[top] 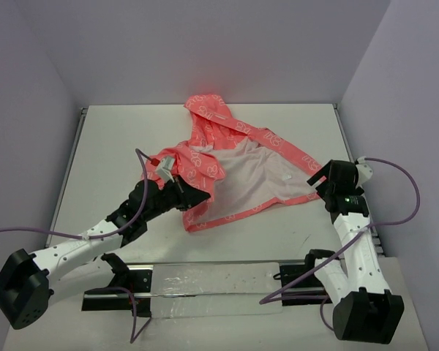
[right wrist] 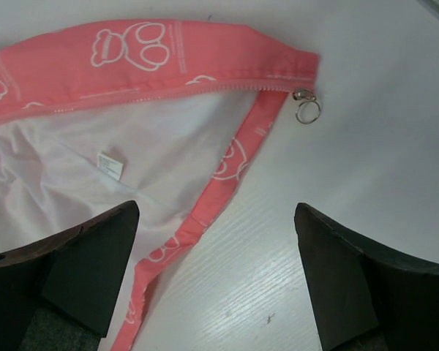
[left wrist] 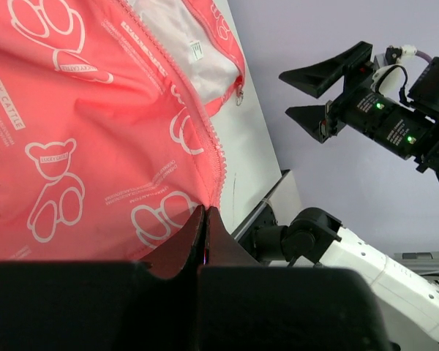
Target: Zip up the jacket
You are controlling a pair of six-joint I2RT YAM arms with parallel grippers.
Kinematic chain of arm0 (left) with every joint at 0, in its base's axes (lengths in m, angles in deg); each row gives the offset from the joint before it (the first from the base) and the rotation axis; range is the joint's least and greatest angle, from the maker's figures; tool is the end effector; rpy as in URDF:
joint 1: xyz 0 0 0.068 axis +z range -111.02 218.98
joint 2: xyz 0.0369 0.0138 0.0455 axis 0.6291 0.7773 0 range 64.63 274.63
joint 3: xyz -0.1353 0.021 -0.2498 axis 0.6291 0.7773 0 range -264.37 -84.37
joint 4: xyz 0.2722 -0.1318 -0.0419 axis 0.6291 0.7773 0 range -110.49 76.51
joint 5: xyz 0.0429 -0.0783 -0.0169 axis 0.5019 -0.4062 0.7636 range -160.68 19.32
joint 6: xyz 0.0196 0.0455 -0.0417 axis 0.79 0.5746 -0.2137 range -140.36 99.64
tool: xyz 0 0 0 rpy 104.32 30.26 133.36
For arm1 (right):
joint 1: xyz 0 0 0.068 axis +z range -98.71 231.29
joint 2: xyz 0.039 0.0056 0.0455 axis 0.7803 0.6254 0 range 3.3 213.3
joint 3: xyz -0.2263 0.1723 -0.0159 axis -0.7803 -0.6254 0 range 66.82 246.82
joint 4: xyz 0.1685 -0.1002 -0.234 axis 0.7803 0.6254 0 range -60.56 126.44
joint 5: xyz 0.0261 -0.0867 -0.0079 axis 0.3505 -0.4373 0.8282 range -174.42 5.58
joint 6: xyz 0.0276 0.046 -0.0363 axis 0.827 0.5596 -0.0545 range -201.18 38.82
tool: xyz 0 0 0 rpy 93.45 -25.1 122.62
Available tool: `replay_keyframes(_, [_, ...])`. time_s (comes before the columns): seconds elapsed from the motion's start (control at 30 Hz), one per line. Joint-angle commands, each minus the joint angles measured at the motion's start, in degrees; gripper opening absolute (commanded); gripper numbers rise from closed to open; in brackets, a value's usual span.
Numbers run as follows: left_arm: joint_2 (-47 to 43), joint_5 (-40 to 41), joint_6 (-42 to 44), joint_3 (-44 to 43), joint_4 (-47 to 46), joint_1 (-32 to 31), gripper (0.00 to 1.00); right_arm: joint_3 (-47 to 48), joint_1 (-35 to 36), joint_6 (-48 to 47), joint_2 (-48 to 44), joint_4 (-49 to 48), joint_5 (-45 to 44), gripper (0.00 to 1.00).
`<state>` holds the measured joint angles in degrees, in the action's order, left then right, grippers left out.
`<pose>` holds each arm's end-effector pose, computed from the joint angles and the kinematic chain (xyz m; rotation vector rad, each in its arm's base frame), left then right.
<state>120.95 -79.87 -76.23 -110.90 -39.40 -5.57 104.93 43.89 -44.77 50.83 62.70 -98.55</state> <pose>0.1875 -0.1958 0.2274 -0.0645 1.9854 -1.3603 0.2176 -0.0406 0.2455 0.9675 2.0737 -0.0234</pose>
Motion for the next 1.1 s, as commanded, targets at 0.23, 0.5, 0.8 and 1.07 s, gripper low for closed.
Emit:
replay_keyframes(0.23, [0.5, -7.7, 0.4, -2.7, -2.7, 7.1, 0.00, 6.4, 9.3, -1.8, 23.6, -12.1, 15.6, 0.66])
replay_keyframes(0.5, [0.0, -9.2, -0.7, 0.0, -3.3, 13.0, 0.00, 3.1, 23.6, 4.1, 36.1, -15.6, 14.4, 0.00])
replay_keyframes(0.8, [-2.6, -7.0, -0.2, -3.2, 3.6, 22.2, 0.00, 7.1, 32.1, 8.7, 47.3, -21.8, 27.2, 0.00])
replay_keyframes(1.07, [0.0, -7.6, 3.3, -9.8, 8.1, 33.1, 0.00, 27.0, 39.6, 10.2, 64.3, -20.8, 31.3, 0.00])
